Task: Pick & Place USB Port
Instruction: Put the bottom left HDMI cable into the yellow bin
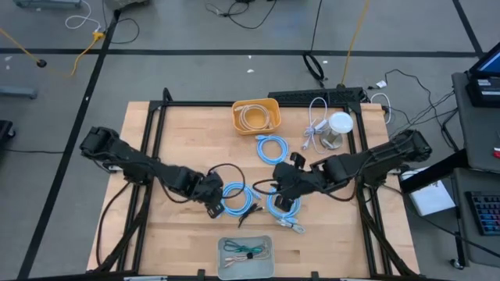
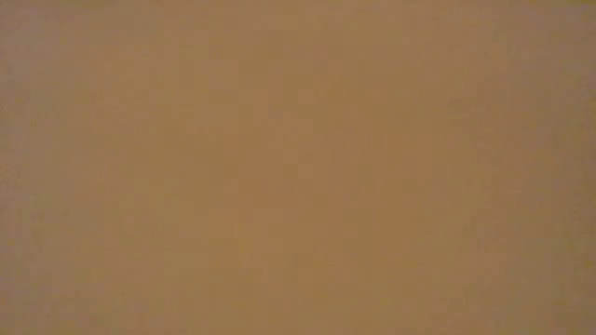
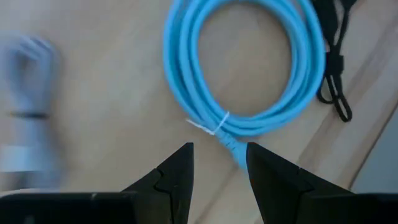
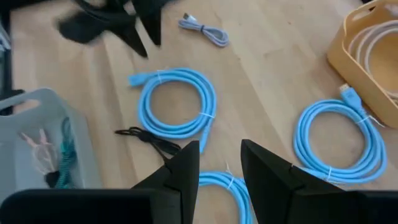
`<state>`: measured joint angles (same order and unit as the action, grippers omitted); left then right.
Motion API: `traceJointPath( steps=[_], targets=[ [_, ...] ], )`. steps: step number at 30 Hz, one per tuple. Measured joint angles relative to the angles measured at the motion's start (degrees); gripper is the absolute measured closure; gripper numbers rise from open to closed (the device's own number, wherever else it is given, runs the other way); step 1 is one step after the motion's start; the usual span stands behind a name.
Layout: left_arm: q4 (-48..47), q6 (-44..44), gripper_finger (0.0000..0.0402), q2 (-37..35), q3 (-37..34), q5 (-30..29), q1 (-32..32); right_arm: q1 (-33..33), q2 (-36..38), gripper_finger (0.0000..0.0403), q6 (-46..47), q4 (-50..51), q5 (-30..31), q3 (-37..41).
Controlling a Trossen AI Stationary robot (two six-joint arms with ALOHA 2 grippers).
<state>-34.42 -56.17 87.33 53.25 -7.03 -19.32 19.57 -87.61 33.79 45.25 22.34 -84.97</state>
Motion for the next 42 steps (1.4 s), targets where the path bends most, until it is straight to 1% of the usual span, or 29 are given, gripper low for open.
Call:
traceJointPath(
  steps=[2,4,6,11,17,20,22,25,29,32,34,35,37,39,40,42],
  targets=[
    [9.6,-3.1,0.0250,0.0,-5.3,0.1,0.3,0.7,0.1,0.0293,0.4,-1.0,0.3,0.0],
    [13.6,-5.2,0.0250,0.0,-7.9,-1.0,1.2,1.4,0.0,0.0293,1.3,-0.7,0.2,0.0],
    [12.7,-5.8,0.0250,0.0,-8.4,-2.0,2.2,2.1,-0.2,0.0293,1.7,-0.9,0.3,0.0],
    [14.4,-3.1,0.0250,0.0,-8.4,-1.5,5.7,3.1,-0.4,0.0293,2.4,-2.6,0.3,1.1],
    [20.6,-1.0,0.0250,0.1,-8.3,0.8,9.7,3.1,-0.5,0.0293,2.4,-6.3,0.1,3.1],
    [21.3,-0.3,0.0250,0.8,-8.3,1.4,11.0,3.1,-0.5,0.0293,2.6,-8.7,-0.1,4.4],
    [21.5,0.3,0.0250,1.9,-8.3,2.1,11.7,3.4,-0.5,0.0293,3.2,-9.8,-0.2,4.9],
    [21.9,1.7,0.0250,4.0,-8.3,4.8,12.4,4.3,-0.5,0.0293,3.7,-10.0,0.0,5.0],
    [24.4,2.7,0.0250,7.3,-8.3,7.6,12.7,5.0,-0.5,0.0293,4.6,-9.9,0.0,5.0],
    [25.3,2.5,0.0251,9.1,-8.0,8.5,12.7,5.2,-0.5,0.0293,4.8,-9.9,0.1,5.0],
    [25.1,2.3,0.0262,9.5,-7.9,8.6,12.6,5.3,-0.5,0.0293,5.2,-9.9,0.1,5.0],
    [24.9,2.3,0.0273,9.6,-7.9,8.2,12.5,5.3,-0.5,0.0293,5.5,-9.9,0.1,5.0],
    [24.7,2.1,0.0308,9.2,-7.9,7.8,12.5,5.3,-0.5,0.0293,5.9,-9.9,0.1,5.0],
    [24.6,2.7,0.0356,8.5,-7.9,7.8,12.4,5.3,-0.5,0.0293,5.9,-9.9,0.1,5.0],
    [24.6,3.0,0.0370,8.1,-8.0,7.6,12.5,5.3,-0.5,0.0293,6.0,-9.9,0.1,5.0],
    [24.1,3.3,0.0370,7.0,-8.1,7.3,12.5,5.3,-0.5,0.0293,6.1,-9.9,0.1,5.0]
  ],
)
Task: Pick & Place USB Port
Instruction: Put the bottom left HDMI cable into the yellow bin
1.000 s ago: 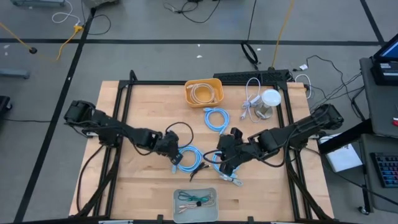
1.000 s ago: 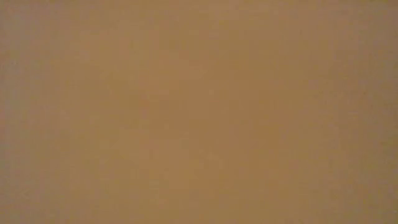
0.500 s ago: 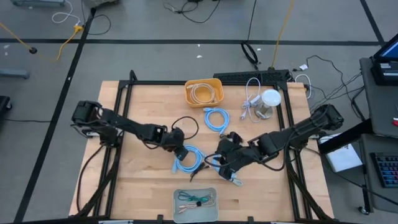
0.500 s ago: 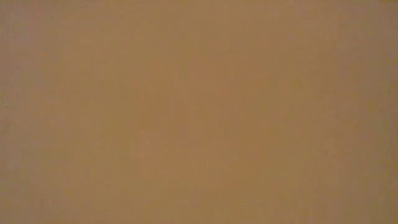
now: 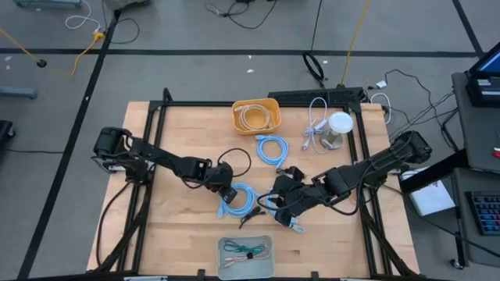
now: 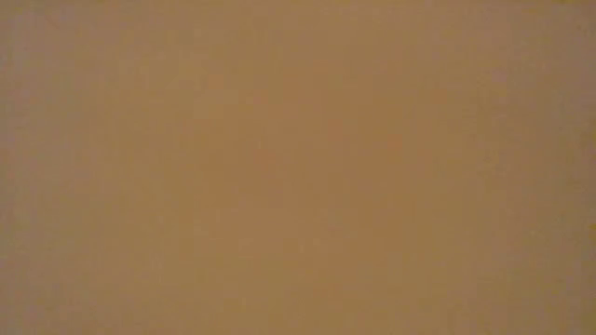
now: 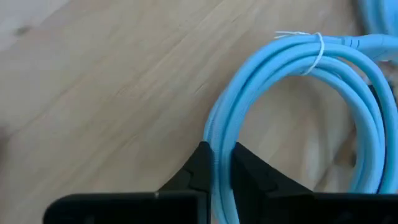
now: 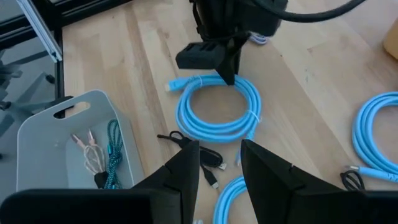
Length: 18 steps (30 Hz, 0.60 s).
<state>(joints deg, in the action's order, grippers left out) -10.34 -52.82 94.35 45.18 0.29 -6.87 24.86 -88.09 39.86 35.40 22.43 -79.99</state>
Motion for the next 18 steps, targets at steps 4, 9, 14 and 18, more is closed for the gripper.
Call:
traceJointPath(
  steps=[4,9,14,18],
  targets=[
    [-1.1,1.1,0.0370,-3.7,-0.1,-1.1,0.2,0.0,0.0,0.0293,0.0,0.2,0.0,0.0],
    [-6.0,2.2,0.0370,-11.4,-0.1,-7.4,-0.1,0.0,0.0,0.0293,0.7,0.6,0.1,0.0],
    [-11.8,4.4,0.0370,-20.1,0.0,-16.2,3.3,0.0,0.0,0.0293,1.3,0.8,0.2,0.0],
    [-18.9,8.9,0.0370,-23.5,3.9,-20.2,9.9,-0.5,0.0,0.0293,1.5,-0.2,0.2,1.0]
  ],
)
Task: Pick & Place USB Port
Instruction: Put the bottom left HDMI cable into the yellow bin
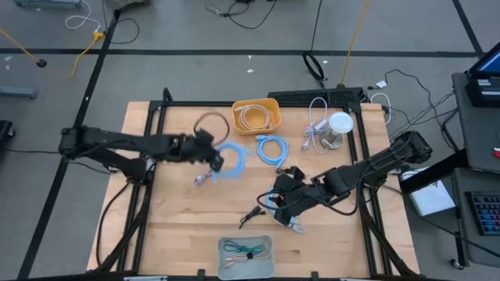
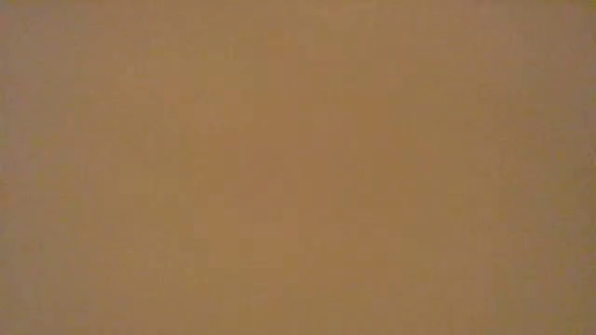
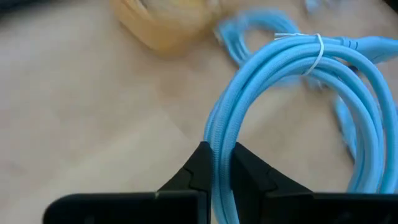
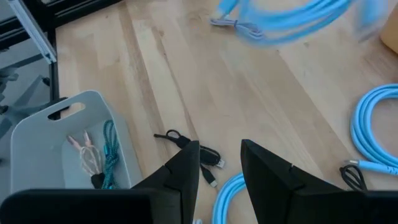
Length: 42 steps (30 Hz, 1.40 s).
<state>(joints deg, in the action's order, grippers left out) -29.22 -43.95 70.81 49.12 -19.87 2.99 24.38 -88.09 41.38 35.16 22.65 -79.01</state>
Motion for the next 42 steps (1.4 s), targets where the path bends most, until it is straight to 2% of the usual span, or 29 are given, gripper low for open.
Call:
traceJointPath(
  steps=[3,6,10,18,24,31,36,42],
  targets=[
    [-4.9,6.7,0.0370,1.1,6.0,-0.1,6.2,-0.5,0.0,0.0293,0.0,-0.2,0.0,0.5],
    [-7.8,13.3,0.0370,5.5,13.8,0.0,12.1,-1.4,0.0,0.0293,-0.6,-0.2,-0.1,1.0],
    [-11.0,21.6,0.0370,13.4,24.0,4.7,19.3,-3.2,0.3,0.0293,-1.9,0.3,0.1,1.1],
    [-15.5,30.3,0.0370,28.9,39.5,7.0,24.7,-7.7,4.2,0.0293,-9.5,0.8,0.1,1.0],
    [-16.4,33.4,0.0370,36.5,45.5,8.5,25.0,-9.9,10.1,0.0293,-13.8,5.6,4.7,1.1],
    [-18.0,39.9,0.0370,41.1,52.8,8.0,25.9,-11.3,15.1,0.0293,-15.3,6.3,8.8,1.1],
    [-18.6,43.4,0.0370,42.5,56.4,9.9,28.7,-12.0,15.5,0.0293,-15.2,6.3,8.9,1.1],
    [-18.7,45.9,0.0370,43.1,56.5,14.9,33.3,-12.4,14.7,0.0293,-15.2,5.9,9.0,1.1]
  ],
)
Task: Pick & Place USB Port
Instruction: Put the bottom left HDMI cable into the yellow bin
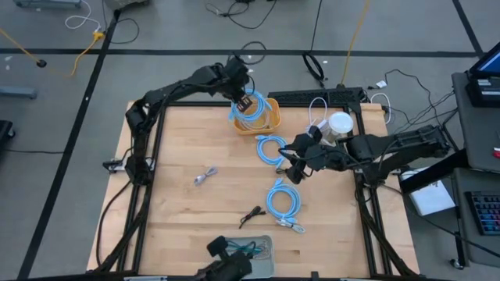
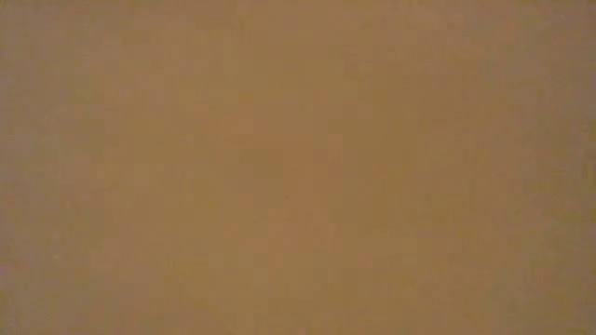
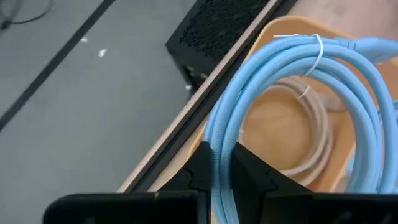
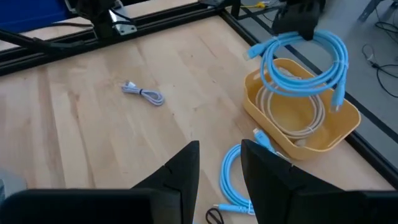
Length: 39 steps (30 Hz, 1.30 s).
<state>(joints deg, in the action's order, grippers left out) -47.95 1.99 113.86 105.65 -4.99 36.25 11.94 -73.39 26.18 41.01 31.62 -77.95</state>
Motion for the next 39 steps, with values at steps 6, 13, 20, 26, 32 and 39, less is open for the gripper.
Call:
traceJointPath(
  steps=[6,13,20,26,32,39],
  targets=[
    [0.4,4.2,0.0370,0.3,0.0,4.1,1.4,-1.7,0.1,0.0293,-0.1,-0.6,0.2,0.0],
    [1.6,7.4,0.0370,1.7,0.0,4.6,0.6,-3.0,0.1,0.0293,-0.5,-1.3,-0.1,0.0],
    [1.6,8.9,0.0370,6.0,0.0,5.4,0.4,-3.3,0.1,0.0293,-1.4,-3.6,-0.1,0.0],
    [3.2,10.0,0.0370,5.8,0.0,4.6,-0.3,-3.3,0.1,0.0293,-1.4,-3.6,-0.1,0.0],
    [4.2,10.1,0.0370,5.7,1.0,4.7,0.1,-3.8,0.1,0.0293,-1.8,-5.0,-0.1,0.0],
    [5.4,10.9,0.0370,5.9,1.0,4.8,0.0,-3.8,0.1,0.0293,-2.0,-5.7,-0.1,0.0]
  ],
)
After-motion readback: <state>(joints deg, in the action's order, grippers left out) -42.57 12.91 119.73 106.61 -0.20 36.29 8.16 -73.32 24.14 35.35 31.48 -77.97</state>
